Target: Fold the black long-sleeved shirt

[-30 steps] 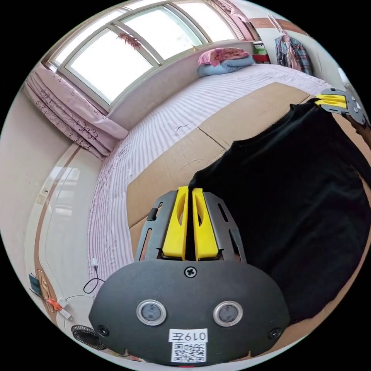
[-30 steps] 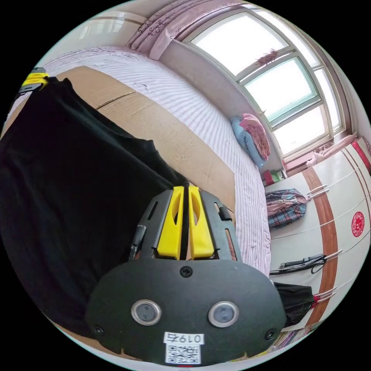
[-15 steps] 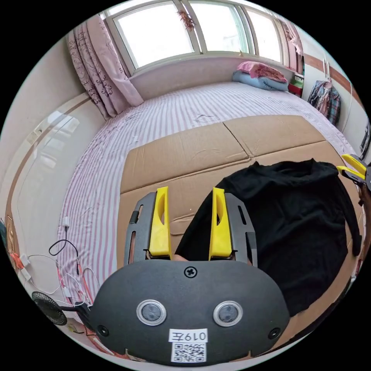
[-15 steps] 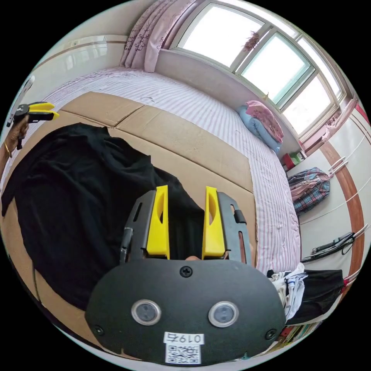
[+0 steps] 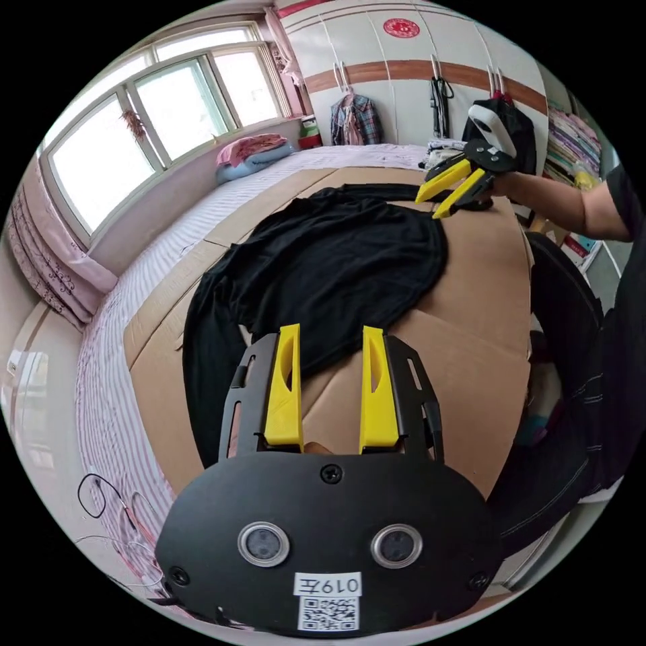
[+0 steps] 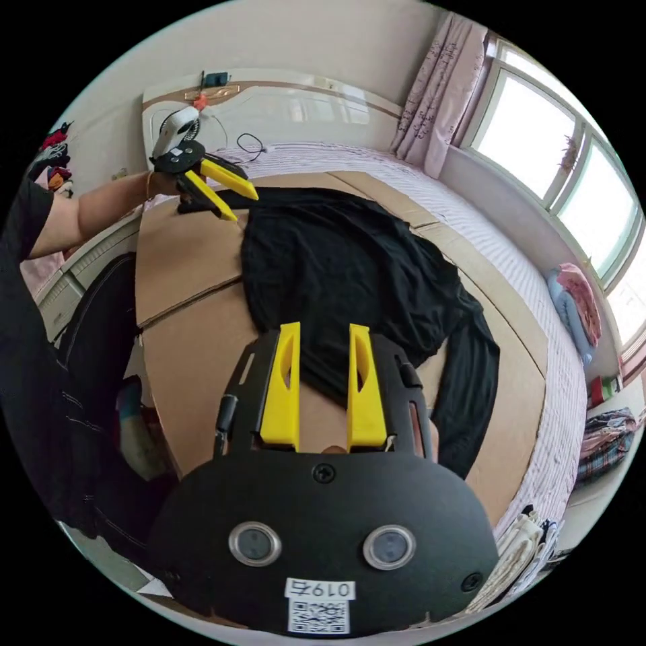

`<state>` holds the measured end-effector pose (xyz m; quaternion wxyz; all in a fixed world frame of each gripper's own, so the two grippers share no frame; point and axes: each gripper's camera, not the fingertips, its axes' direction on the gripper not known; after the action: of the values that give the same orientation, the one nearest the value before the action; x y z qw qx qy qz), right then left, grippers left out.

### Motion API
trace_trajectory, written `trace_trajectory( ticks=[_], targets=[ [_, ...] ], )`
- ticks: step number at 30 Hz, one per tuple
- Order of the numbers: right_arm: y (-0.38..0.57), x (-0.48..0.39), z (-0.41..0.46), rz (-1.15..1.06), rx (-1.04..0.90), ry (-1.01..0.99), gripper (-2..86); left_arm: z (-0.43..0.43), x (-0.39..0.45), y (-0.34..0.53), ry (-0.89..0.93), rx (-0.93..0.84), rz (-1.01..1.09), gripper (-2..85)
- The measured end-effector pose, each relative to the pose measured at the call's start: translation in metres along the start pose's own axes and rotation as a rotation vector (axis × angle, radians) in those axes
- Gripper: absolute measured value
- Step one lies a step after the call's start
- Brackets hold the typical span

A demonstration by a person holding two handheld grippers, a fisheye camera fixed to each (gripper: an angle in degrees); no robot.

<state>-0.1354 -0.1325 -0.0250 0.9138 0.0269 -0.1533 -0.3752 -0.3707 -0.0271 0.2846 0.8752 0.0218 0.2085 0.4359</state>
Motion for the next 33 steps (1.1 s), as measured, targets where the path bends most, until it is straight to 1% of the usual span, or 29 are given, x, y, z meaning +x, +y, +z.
trace_trajectory(
  ticks=[2,4,11,13,15,18,21,22,24,28,31,33],
  targets=[
    [0.011,-0.009,0.002,-0.019,-0.027,0.016,12.1,0.015,0.000,0.002,-0.006,-0.027,-0.036,12.4],
    [0.022,-0.004,0.007,0.018,-0.048,-0.035,12.6,0.028,-0.004,0.002,0.008,-0.038,-0.050,12.4],
    [0.037,0.016,0.004,0.092,-0.080,-0.085,12.5,0.063,-0.022,-0.006,0.047,-0.102,-0.099,11.6],
    [0.044,0.023,-0.002,0.118,-0.089,-0.071,8.4,0.069,-0.030,-0.009,0.102,-0.129,-0.138,10.9],
    [0.046,0.024,-0.006,0.117,-0.109,-0.055,6.3,0.075,-0.039,-0.013,0.151,-0.160,-0.171,9.9],
    [0.045,0.013,-0.012,0.060,-0.155,0.010,1.3,0.079,-0.041,-0.022,0.151,-0.191,-0.176,6.1],
    [0.046,0.009,-0.022,0.042,-0.178,0.025,-0.3,0.080,-0.029,-0.033,0.116,-0.217,-0.138,3.6],
    [0.049,0.006,-0.029,0.035,-0.175,0.057,-0.6,0.078,-0.025,-0.036,0.098,-0.229,-0.134,3.1],
    [0.053,0.001,-0.048,0.031,-0.148,0.058,-0.8,0.070,-0.017,-0.037,0.072,-0.230,-0.129,2.6],
    [0.072,-0.017,-0.100,-0.028,-0.131,0.092,-0.9,0.022,0.007,-0.030,0.068,-0.181,-0.121,2.0],
    [0.088,-0.033,-0.131,-0.071,-0.143,0.065,-0.9,-0.014,0.039,-0.025,0.078,-0.160,-0.085,1.9],
    [0.098,-0.043,-0.142,-0.100,-0.158,0.032,-0.9,-0.025,0.060,-0.021,0.092,-0.179,-0.057,1.9]
  ],
)
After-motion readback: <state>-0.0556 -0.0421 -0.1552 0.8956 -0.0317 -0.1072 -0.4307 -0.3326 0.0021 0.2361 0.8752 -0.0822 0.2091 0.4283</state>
